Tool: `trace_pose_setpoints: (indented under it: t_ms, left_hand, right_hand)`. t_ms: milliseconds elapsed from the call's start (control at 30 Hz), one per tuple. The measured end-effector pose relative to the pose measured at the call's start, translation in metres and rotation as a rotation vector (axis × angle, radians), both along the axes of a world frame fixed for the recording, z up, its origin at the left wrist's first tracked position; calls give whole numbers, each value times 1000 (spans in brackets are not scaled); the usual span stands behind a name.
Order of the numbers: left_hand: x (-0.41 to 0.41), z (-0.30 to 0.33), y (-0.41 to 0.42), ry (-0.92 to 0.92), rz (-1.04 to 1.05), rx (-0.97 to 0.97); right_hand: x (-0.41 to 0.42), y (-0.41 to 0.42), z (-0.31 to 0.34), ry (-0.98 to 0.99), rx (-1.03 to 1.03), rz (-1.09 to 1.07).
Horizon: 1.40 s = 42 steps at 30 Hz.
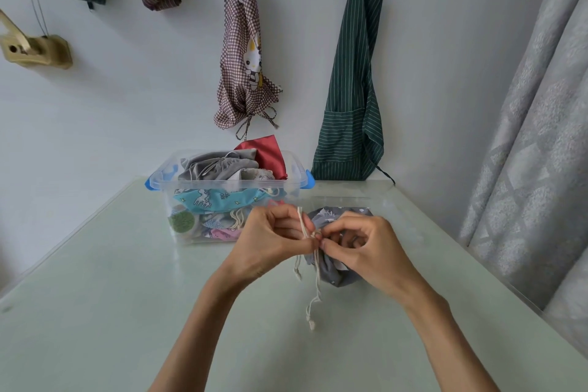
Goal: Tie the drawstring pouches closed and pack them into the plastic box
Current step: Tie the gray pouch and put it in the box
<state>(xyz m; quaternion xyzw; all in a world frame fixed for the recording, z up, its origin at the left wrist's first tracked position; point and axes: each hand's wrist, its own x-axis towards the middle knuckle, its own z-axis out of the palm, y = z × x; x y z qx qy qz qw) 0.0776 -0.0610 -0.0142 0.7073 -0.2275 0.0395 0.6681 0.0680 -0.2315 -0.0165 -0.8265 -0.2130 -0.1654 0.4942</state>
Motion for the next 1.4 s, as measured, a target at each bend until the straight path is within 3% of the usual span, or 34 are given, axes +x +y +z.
trace_pose_setpoints:
  t_ms: [200,367,500,567,833,933,1033,1167,1233,1333,1400]
  left_hand:
    - [7,-11,-2,-126,203,-21]
    - [6,-20,-12,-144,320,-102]
    - [9,-23,-12,-200,431,-85]
    - [9,-24,-11,-209,432,-64]
    - [10,-28,-11,-223,366,16]
    - [11,-26,-10,-137,195,-85]
    - [11,-25,-13,-106,68,-117]
    - [13,-27,-18,-127,130,-94]
    - [17,-27,-11,-124,195,-84]
    - [22,-29,2,-149,249,21]
    - [23,-31,3,-118,235,61]
  right_hand:
    - [-1,5,-5,11,-2,-54]
    - [-2,5,-1,-144,-99,-97]
    - [0,0,3,178,216,-36]
    - [2,-1,2,313,255,-1]
    - [5,1,-10,433,358,69]
    - [4,2,-9,338,348,27]
    - [8,6,-12,121,268,-109]
    - [13,7,-20,-373,-134,-422]
    - [18,-8,-22,-528,-353,-571]
    - [24,-26,-32,-467,-518,-636]
    - [23,-24,-31,-246,-286,-511]
